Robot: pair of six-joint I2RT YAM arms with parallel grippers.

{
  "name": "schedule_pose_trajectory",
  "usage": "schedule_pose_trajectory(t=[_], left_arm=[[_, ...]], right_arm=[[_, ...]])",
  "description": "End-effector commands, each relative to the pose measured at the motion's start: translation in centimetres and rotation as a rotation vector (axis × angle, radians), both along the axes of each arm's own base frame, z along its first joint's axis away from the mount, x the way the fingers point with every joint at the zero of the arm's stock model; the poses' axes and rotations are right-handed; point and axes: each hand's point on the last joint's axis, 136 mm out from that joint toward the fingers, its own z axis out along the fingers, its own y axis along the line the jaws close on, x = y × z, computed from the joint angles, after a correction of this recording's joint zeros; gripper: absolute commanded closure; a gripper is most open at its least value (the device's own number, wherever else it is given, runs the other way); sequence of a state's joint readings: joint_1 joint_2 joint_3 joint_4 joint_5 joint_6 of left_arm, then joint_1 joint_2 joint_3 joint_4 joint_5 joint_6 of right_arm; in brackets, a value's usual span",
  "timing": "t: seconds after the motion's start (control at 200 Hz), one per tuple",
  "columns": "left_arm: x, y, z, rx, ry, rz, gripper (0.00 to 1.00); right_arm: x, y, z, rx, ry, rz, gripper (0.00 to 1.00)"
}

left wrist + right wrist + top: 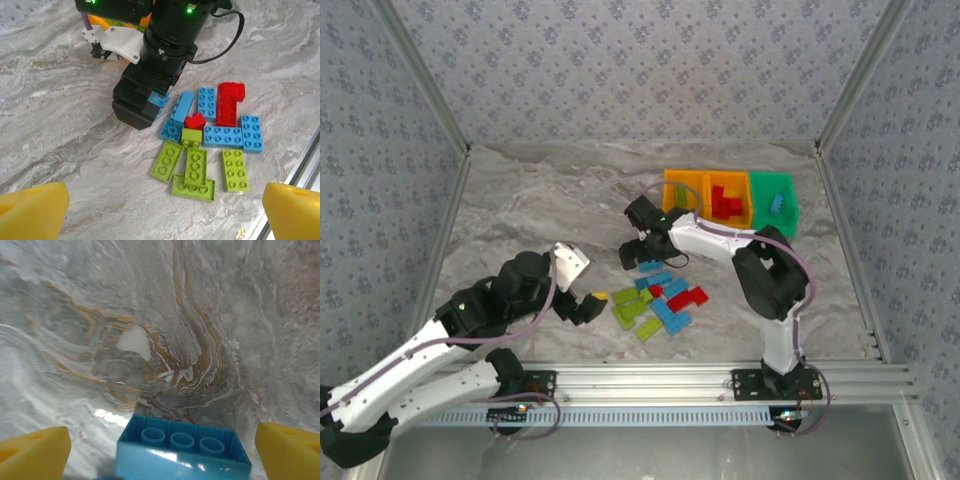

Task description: Sort the legos into containers by color

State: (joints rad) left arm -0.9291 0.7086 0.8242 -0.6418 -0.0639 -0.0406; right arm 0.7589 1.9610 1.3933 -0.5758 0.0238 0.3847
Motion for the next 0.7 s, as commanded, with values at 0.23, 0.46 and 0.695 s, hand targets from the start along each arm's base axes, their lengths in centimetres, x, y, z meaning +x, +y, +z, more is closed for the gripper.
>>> schedule_pose_trajectory(t=[0.23,0.46,0.695], left_arm=[[-0.2,-0.3,-1.1,0.036,0.006,-0.038,0.01],[-0.7,-1.5,-0.9,-0.005,0.019,-0.09,0.01],[-0.7,-6.0,3.0,-0.247,-0.003,-0.191,0.01]], right_arm=[[-1.2,-1.5,-1.5,-0.074,0.054,-0.056,0.29],[-0.3,-3.1,3.1,-0.05,-0.065,-0.117,0.47],[1.5,-11.5,12.4,0.054,-0.285,-0.337,0.49]])
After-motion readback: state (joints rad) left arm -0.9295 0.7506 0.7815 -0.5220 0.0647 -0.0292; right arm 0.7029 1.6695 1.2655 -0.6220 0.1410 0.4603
